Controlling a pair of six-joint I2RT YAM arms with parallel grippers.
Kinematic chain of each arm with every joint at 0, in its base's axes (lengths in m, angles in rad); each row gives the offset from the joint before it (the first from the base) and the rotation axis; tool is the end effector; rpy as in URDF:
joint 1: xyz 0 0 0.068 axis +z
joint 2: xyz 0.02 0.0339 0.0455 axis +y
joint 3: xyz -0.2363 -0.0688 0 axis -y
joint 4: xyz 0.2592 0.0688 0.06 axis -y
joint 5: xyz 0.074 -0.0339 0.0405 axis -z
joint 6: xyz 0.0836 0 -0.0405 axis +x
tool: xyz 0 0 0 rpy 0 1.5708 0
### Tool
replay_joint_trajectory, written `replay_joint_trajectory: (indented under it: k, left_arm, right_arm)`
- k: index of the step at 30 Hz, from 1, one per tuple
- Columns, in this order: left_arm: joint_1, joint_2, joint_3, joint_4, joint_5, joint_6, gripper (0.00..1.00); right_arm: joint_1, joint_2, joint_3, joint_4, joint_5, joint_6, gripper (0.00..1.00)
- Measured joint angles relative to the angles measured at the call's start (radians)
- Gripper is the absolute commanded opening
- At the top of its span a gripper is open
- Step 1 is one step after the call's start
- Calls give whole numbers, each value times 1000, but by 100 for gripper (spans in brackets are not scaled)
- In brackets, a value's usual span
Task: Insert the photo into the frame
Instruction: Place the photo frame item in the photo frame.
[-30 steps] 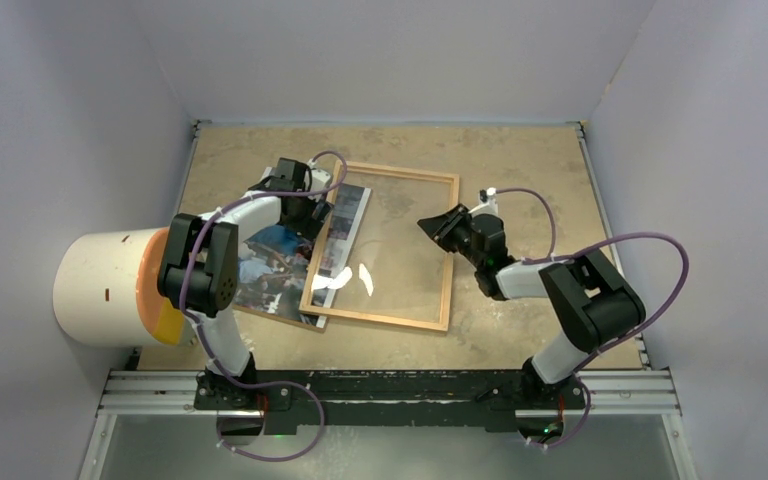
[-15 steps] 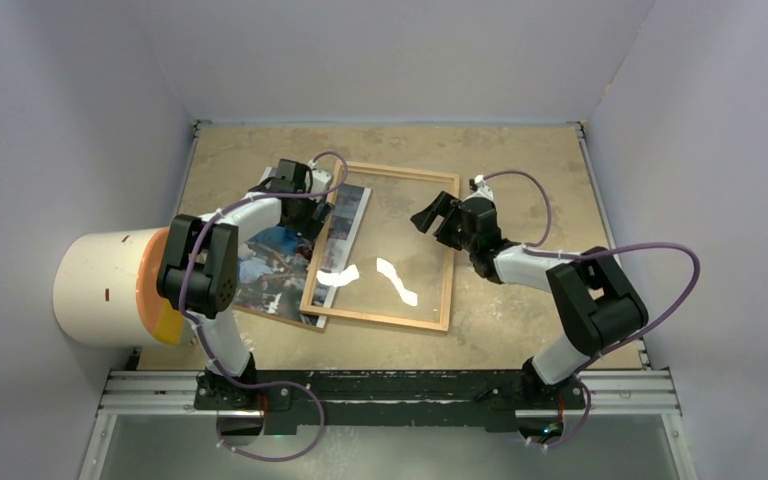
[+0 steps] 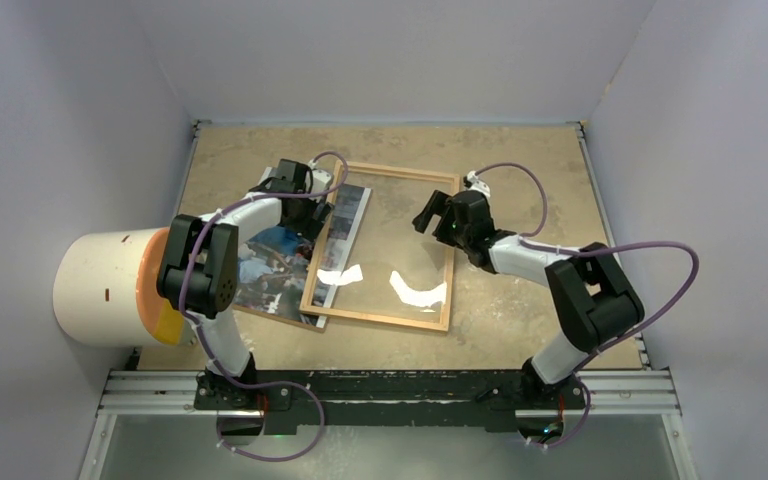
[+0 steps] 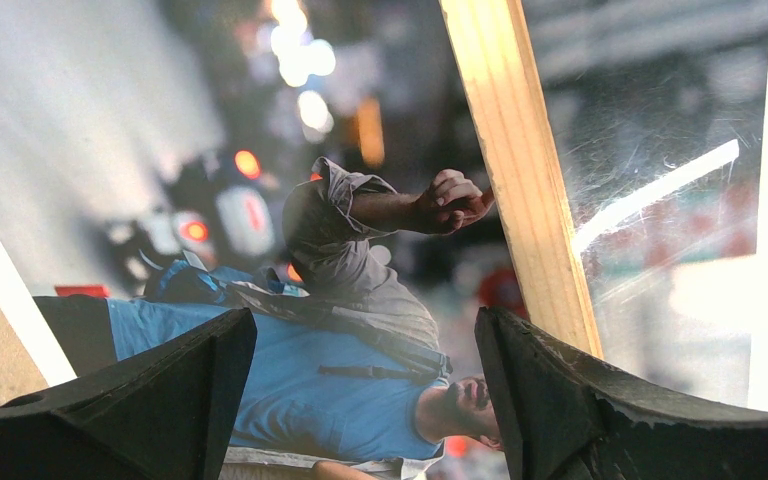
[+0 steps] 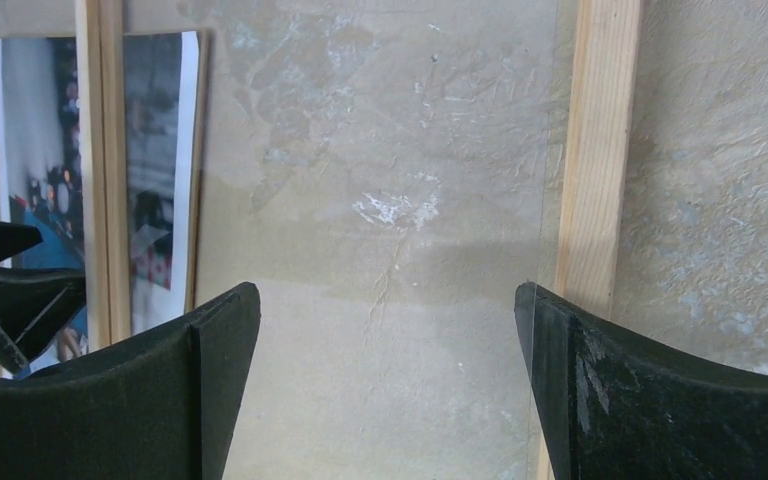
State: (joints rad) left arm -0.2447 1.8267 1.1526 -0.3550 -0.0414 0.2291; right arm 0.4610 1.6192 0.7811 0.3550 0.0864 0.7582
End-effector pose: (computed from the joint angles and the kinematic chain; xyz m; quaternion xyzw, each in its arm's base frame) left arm 0.3899 -0.0938 0.0922 0.2207 0.9377 0.0179 0.2676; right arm 0.3513 0.1664 0.1239 0.1487 0.8422 0.2657 0.4450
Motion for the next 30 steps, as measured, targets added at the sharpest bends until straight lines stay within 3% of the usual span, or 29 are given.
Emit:
replay_joint_trajectory:
  k: [30]
  left_arm:
    - [-1, -1, 0, 0, -5, 0, 86]
  right_arm:
    - [23, 30, 139, -261, 170, -96, 98]
